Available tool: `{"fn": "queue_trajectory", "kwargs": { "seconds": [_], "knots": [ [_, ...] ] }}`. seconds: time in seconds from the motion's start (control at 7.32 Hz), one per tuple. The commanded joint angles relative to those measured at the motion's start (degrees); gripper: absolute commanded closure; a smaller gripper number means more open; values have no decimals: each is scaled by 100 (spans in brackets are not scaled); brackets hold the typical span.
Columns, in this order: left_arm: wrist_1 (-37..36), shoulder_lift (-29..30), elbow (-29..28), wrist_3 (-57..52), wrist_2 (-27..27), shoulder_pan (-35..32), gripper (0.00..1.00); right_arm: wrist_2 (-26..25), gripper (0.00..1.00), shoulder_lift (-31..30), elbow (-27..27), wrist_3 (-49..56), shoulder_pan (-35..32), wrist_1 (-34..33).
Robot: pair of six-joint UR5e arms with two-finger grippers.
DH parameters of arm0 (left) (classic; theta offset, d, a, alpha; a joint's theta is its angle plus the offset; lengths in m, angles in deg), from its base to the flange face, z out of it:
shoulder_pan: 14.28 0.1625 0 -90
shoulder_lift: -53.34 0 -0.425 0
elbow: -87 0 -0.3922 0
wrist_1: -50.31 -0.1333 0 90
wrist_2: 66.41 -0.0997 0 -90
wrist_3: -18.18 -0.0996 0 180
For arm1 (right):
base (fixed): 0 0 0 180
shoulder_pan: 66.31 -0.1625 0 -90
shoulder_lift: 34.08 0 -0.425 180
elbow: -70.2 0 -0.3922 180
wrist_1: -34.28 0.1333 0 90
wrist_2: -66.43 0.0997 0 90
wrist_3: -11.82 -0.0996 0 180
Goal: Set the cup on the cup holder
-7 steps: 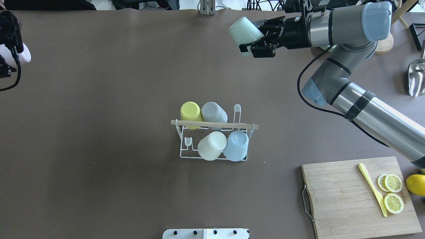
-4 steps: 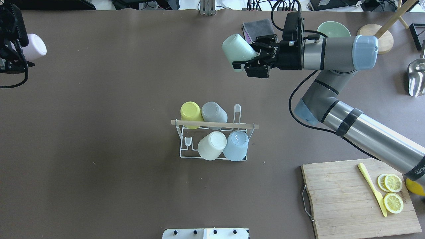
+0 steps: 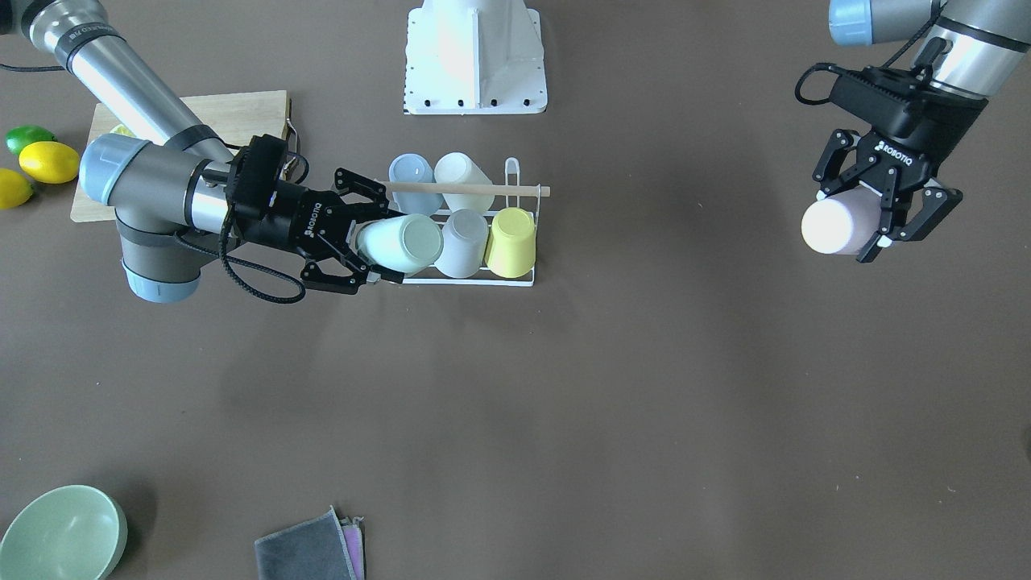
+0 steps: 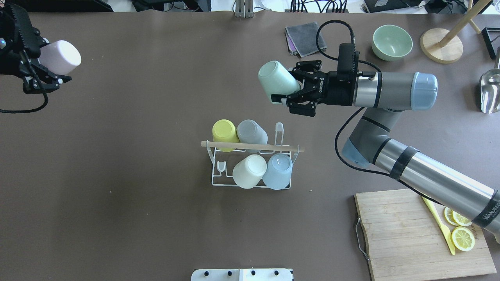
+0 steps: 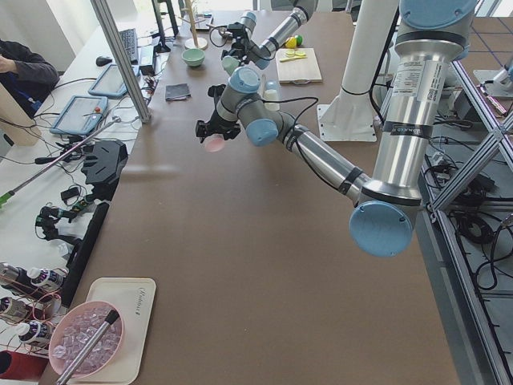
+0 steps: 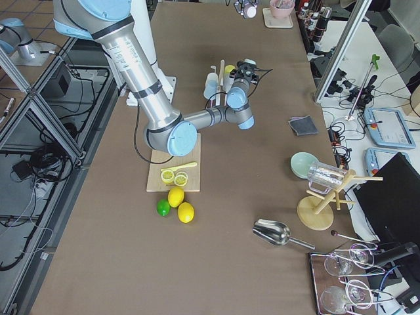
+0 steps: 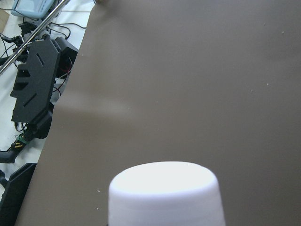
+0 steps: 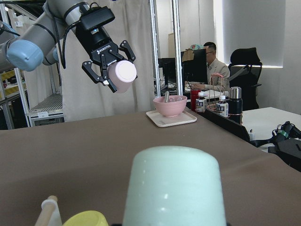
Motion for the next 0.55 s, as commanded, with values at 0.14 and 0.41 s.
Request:
{"fn": "queue_trajectory", "kwargs": {
  "seconds": [0.14, 0.41],
  "knots": [
    [1724, -15, 8, 1377, -66, 493, 85, -116, 73, -106, -42, 599, 290, 40],
    [2841, -15, -1, 2092, -442, 985, 85, -125, 73, -194, -139, 697, 395, 40]
  ]
}}
